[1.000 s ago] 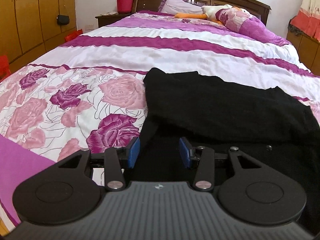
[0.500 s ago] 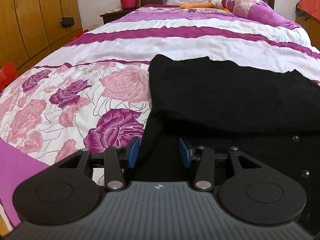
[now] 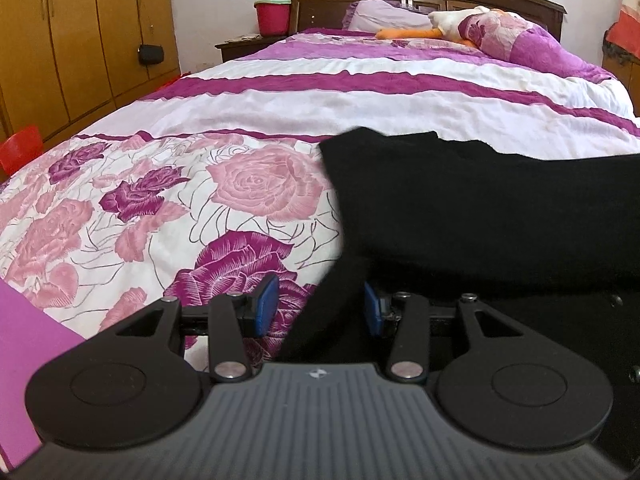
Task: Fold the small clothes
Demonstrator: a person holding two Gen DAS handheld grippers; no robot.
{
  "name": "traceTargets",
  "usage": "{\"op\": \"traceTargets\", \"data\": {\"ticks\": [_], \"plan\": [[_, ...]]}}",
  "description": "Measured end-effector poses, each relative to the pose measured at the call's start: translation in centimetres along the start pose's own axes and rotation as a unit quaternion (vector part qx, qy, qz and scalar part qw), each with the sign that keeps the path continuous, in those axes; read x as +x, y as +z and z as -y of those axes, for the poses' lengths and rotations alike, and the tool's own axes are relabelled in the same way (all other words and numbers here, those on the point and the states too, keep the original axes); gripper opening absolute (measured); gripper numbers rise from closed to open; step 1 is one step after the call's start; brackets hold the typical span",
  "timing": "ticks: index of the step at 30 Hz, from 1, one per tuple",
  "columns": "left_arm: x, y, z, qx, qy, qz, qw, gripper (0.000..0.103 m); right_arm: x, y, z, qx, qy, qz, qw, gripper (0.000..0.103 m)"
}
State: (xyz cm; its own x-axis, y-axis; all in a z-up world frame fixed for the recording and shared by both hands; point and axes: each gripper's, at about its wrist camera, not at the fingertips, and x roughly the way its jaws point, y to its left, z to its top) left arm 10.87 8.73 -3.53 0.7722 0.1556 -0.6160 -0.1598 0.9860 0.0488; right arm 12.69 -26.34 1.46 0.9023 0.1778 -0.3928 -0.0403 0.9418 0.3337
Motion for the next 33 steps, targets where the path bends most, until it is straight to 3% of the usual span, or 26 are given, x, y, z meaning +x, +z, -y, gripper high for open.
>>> {"op": "traceTargets", "data": {"ticks": [3,8,12,17,21,26,33], "plan": [[0.2,-0.1,0.0,-0.002,0.000,0.001,1.0000,0.051,-0.8,-0.3,0.8,-0.015,-0.040,0.012,0.999,0.009],[-0.1,-0.2,0.4,0.017,0.005,0.001,0.9998,0.052,2.2,-2.6,2.6,-0.015,-0.063,-0.054,0.996,0.012],[-2.3,0.2,0.1,0.018,-0.026,-0.015,0.9994,0.052,2.8,-3.4,3.1,-0.010,-0.065,-0.058,0.996,0.013],[-4.7,1.0,-0.1,0.000,-0.062,0.035,0.9975,0.052,-0.3,-2.5,2.5,-0.009,-0.077,-0.048,0.996,0.014],[-2.9,1.8,0.8,0.016,-0.053,0.052,0.9971,0.053,-1.8,-2.4,2.5,-0.045,-0.089,-0.056,0.993,0.014],[1.6,0.7,1.4,0.022,-0.044,0.012,0.9987,0.057,-0.4,-4.2,4.9,-0.045,-0.107,-0.095,0.989,0.009],[1.4,0.3,1.1,0.022,-0.047,0.022,0.9984,0.059,-0.6,-5.4,6.0,-0.019,-0.086,-0.069,0.994,0.009]]}}
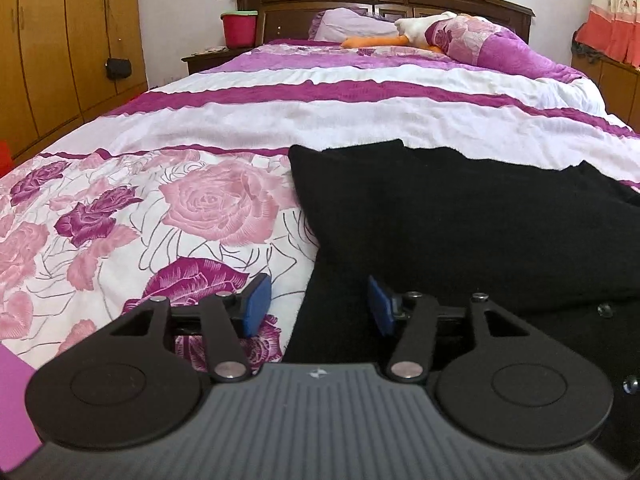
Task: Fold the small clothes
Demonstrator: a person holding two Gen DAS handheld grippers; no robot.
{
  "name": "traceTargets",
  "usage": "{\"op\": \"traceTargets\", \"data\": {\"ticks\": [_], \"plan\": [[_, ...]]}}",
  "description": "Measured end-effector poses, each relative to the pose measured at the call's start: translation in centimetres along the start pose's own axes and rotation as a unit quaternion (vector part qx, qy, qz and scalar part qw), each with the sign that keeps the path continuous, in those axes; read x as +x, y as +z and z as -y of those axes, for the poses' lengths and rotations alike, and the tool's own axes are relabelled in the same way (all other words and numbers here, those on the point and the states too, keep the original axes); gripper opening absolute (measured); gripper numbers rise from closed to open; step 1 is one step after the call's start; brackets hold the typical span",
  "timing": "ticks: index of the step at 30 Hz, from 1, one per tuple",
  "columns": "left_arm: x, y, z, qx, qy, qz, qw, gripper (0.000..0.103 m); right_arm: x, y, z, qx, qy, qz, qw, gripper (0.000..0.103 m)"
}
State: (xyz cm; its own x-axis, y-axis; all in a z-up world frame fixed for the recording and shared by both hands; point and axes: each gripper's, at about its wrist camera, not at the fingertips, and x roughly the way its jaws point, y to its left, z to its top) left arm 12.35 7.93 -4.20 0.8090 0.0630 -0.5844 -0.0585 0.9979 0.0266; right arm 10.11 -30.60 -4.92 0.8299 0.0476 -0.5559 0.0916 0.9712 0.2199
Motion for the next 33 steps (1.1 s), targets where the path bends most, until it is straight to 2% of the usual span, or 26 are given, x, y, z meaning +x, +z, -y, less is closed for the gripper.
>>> {"op": "traceTargets", "data": {"ticks": [6,10,11,15,24,33], "plan": [[-2.9,-0.1,-0.6,0.005,-0.007,-0.010,0.9999,0.060,-3.0,-0.3,0.0,0.029,0.015,0.008,0.999,0.014],[-5.2,-0.8,-1.5,0.009,-0.001,-0.016,0.9998,0.060,-5.8,-1.0,0.0,0.037,0.023,0.010,0.999,0.038],[-5.7,-1.0,-1.7,0.008,-0.001,-0.018,0.9998,0.060,-6.5,-1.2,0.0,0.039,0.027,0.012,0.999,0.040],[-7.8,-1.5,-2.4,-0.001,-0.007,-0.040,0.9992,0.060,-9.2,-2.1,-0.2,0.038,0.028,0.013,0.999,0.040],[-12.8,-4.0,-2.5,0.014,-0.018,-0.047,0.9986,0.060,-14.0,-5.0,0.2,0.033,0.011,0.000,0.999,0.040],[-16.1,-7.6,-4.5,0.003,-0.029,-0.061,0.9977,0.060,-17.5,-8.3,1.3,0.052,0.007,-0.011,0.999,0.040]]}}
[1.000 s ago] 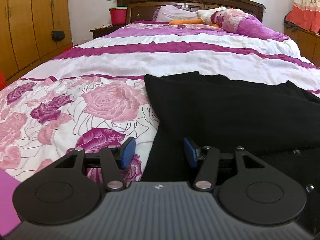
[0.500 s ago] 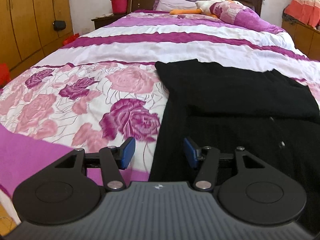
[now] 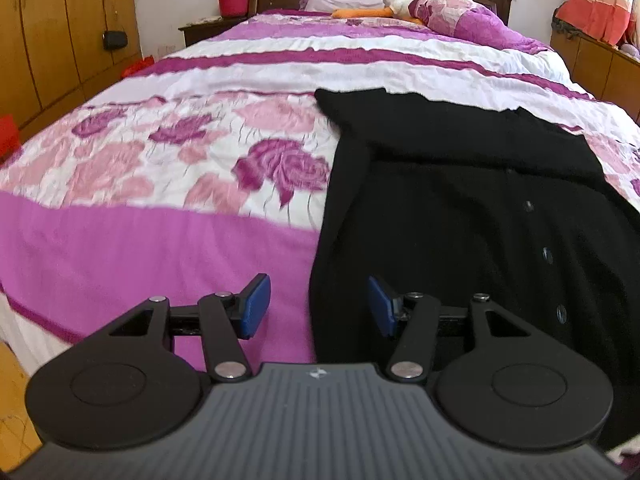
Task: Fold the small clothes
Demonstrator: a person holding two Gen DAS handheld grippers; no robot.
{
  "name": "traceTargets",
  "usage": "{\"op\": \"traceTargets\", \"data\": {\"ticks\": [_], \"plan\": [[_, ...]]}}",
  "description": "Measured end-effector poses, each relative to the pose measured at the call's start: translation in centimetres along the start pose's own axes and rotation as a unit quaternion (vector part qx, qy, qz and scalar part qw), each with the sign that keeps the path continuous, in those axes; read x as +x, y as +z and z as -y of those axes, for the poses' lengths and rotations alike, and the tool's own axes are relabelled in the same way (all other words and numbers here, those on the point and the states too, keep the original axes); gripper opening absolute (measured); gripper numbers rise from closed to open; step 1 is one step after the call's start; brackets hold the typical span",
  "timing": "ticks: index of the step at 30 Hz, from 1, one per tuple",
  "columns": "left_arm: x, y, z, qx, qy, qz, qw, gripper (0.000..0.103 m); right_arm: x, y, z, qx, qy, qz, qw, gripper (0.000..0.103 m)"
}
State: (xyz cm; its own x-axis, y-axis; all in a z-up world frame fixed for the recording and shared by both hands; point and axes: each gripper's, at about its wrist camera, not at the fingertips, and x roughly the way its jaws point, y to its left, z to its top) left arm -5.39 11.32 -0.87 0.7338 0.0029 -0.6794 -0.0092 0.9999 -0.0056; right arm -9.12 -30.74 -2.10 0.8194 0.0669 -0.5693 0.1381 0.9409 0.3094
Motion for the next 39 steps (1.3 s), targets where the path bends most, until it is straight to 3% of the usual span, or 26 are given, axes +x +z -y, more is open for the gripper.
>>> {"op": "traceTargets", "data": {"ticks": [7,11,22,28,32,35,39], "plan": [[-0.3,-3.6,-0.6,-0.016,-0.047,-0.022,0.9985,0.060,-0.6,-2.6,-0.5,0.000,0.013,-0.027,1.000,0.041],[-0.2,-4.7,0.4,0.004,-0.063,-0.018,0.9978,0.064,-0.1,-3.9,-0.5,0.000,0.012,-0.048,0.999,0.041],[-0.4,-6.5,1.9,0.039,-0.074,0.002,0.9965,0.068,-0.9,-5.9,0.4,0.004,0.045,-0.035,0.998,0.042],[0.8,-6.2,2.5,0.035,-0.055,0.019,0.9977,0.068,-1.4,-6.6,0.3,-0.012,0.057,-0.026,0.998,0.045],[1.1,-6.3,2.4,0.040,-0.071,0.028,0.9963,0.068,-1.3,-6.5,0.0,-0.023,0.064,-0.024,0.997,0.045],[1.7,-6.2,2.0,0.033,-0.082,0.031,0.9956,0.067,-0.2,-5.7,0.4,-0.009,0.095,-0.031,0.995,0.045],[0.9,-6.2,1.7,0.034,-0.108,0.025,0.9933,0.046,0.7,-5.5,1.8,0.039,0.135,-0.033,0.990,0.045]]}}
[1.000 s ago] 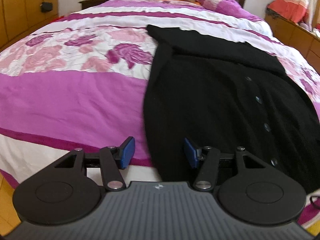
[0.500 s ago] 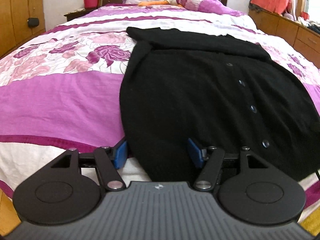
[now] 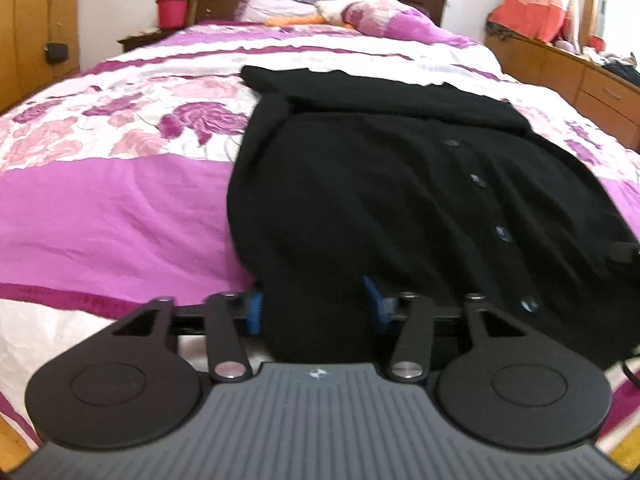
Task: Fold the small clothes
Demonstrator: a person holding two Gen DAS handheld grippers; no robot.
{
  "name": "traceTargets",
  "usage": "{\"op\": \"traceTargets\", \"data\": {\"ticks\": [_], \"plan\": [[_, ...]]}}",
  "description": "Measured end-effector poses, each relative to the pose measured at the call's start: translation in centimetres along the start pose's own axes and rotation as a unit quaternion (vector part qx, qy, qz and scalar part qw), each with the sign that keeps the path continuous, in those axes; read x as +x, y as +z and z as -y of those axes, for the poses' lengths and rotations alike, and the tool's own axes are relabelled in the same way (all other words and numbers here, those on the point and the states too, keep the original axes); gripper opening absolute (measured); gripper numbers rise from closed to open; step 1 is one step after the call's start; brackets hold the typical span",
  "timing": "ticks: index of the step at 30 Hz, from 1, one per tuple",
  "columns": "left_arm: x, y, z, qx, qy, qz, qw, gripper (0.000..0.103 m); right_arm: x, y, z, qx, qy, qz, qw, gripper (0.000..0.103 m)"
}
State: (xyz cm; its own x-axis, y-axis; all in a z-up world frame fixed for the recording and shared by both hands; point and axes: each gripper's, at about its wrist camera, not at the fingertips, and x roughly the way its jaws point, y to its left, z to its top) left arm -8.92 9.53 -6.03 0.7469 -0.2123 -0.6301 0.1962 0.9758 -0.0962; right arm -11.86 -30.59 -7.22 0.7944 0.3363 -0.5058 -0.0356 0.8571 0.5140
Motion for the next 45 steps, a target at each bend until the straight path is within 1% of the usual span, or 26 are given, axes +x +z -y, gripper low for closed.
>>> {"op": "traceTargets", "data": {"ticks": [1,5,9,12,13,17,19,23,26,29,30,32,33,34,35,36,37,38,40,41,43,45], "plan": [[-0.3,0.0,0.0,-0.002,-0.013,-0.007,0.9999,0.044,0.0,-0.1,0.2,-0.001,0.003,0.000,1.000,0.043],[-1.8,-0.6,0.0,-0.019,-0.048,-0.015,0.9986,0.044,-0.6,-0.5,-0.1,-0.010,0.007,0.001,1.000,0.043],[-2.4,-1.2,0.2,-0.015,-0.058,-0.019,0.9981,0.045,-1.6,-1.2,-0.5,-0.029,0.004,0.000,1.000,0.043],[-1.7,-1.1,0.3,-0.020,-0.068,-0.027,0.9971,0.047,-2.1,-1.5,-0.8,-0.040,0.004,-0.004,0.999,0.043],[-1.2,-1.0,0.2,-0.026,-0.079,-0.028,0.9961,0.049,-2.1,-1.6,-0.8,-0.043,0.005,-0.006,0.999,0.043],[0.5,-0.7,-0.4,-0.059,-0.120,-0.048,0.9898,0.050,-2.1,-1.8,-0.9,-0.045,0.013,-0.010,0.999,0.044],[0.8,-0.5,-0.7,-0.073,-0.129,-0.056,0.9874,0.050,-1.8,-1.8,-0.8,-0.049,0.018,-0.012,0.999,0.044],[0.6,-0.8,-0.9,-0.074,-0.162,-0.072,0.9813,0.050,-1.5,-2.0,-0.4,-0.053,0.027,-0.013,0.998,0.044],[0.4,-1.0,-0.4,-0.063,-0.158,-0.066,0.9832,0.050,-1.3,-1.9,0.0,-0.039,0.038,-0.013,0.998,0.044],[0.3,-1.0,0.0,-0.070,-0.155,-0.064,0.9834,0.050,-1.6,-2.1,-0.2,-0.045,0.038,-0.010,0.998,0.044],[0.2,-1.0,0.0,-0.070,-0.154,-0.063,0.9836,0.047,-1.8,-2.1,-0.4,-0.049,0.036,-0.009,0.998,0.044],[0.0,-0.9,0.1,-0.069,-0.153,-0.063,0.9838,0.032,-2.1,-2.1,-0.8,-0.059,0.033,-0.006,0.998,0.044],[0.0,-0.8,0.0,-0.072,-0.156,-0.063,0.9832,0.020,-2.3,-2.1,-0.9,-0.061,0.031,-0.004,0.998,0.044],[-0.2,-0.7,-0.3,-0.081,-0.164,-0.062,0.9812,0.012,-2.4,-2.0,-1.0,-0.056,0.030,0.000,0.998,0.042],[-0.4,-0.6,-0.5,-0.092,-0.171,-0.060,0.9790,0.011,-2.5,-2.0,-1.1,-0.053,0.028,0.005,0.998,0.026],[-0.7,-0.4,-0.7,-0.102,-0.177,-0.054,0.9774,0.010,-2.6,-2.0,-1.3,-0.054,0.022,0.009,0.998,0.016],[-1.2,-0.1,-1.0,-0.111,-0.183,-0.046,0.9758,0.009,-2.8,-1.8,-1.3,-0.052,0.022,0.013,0.998,0.013],[-1.6,0.2,-1.2,-0.119,-0.188,-0.037,0.9743,0.009,-3.0,-1.6,-1.2,-0.041,0.030,0.018,0.999,0.011],[-2.6,1.1,-1.7,-0.138,-0.197,-0.017,0.9705,0.009,-3.6,-1.1,-0.9,-0.013,0.061,0.035,0.997,0.010],[-2.9,1.6,-1.9,-0.146,-0.195,-0.010,0.9697,0.009,-4.1,-0.8,-1.0,-0.004,0.073,0.047,0.996,0.010],[-3.6,2.5,-2.1,-0.152,-0.181,0.004,0.9716,0.009,-4.6,0.0,-1.2,0.007,0.090,0.067,0.994,0.010],[-4.1,3.5,-2.3,-0.155,-0.178,0.020,0.9715,0.009,-4.9,1.0,-1.3,0.026,0.107,0.085,0.990,0.010]]}}
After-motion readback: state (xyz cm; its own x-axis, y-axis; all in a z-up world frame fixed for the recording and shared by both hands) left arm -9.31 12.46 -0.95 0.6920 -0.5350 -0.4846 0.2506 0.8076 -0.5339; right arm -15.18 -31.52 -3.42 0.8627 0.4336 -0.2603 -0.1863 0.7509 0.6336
